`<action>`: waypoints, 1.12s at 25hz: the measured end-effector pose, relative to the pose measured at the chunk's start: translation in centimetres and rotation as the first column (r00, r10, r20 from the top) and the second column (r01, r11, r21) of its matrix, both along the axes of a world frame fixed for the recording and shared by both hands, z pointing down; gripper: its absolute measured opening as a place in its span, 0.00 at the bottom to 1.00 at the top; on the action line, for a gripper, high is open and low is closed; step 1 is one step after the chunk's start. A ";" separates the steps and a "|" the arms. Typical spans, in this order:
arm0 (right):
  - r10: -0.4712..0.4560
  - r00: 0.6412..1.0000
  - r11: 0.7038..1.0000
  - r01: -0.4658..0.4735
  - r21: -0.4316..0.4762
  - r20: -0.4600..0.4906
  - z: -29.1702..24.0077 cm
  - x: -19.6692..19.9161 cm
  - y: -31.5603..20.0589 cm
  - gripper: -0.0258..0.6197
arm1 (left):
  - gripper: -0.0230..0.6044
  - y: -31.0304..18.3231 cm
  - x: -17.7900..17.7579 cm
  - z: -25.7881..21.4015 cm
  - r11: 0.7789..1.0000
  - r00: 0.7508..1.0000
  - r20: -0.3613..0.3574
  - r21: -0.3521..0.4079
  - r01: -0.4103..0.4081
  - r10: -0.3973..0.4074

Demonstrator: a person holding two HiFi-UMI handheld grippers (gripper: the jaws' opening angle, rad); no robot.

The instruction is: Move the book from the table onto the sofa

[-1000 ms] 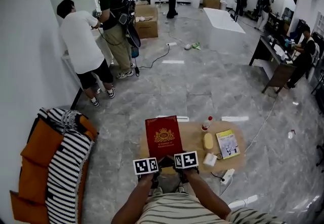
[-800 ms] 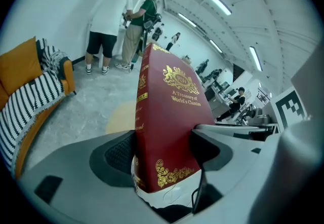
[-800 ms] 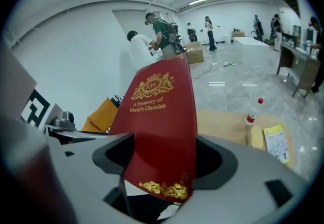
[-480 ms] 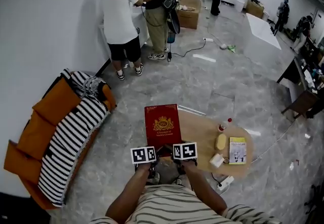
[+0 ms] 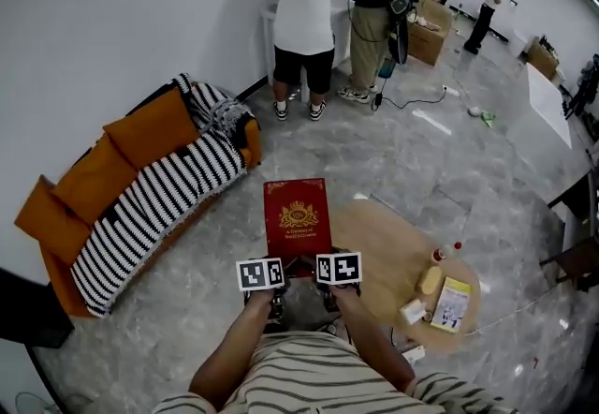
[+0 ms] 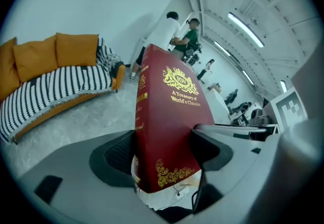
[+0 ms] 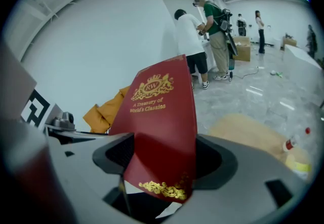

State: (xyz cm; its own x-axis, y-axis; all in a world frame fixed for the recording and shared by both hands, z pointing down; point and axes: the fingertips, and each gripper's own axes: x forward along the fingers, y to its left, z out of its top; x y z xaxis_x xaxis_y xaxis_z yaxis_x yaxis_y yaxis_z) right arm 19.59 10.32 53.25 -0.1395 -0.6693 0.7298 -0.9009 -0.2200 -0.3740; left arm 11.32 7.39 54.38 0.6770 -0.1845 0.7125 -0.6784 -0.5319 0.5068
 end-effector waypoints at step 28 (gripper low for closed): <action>-0.513 0.857 0.858 0.513 -0.016 -0.045 0.5 -29.7 -21.7 0.60 | 0.59 -16.8 -30.1 0.9 0.850 0.850 -0.029 -0.046 0.524 -0.526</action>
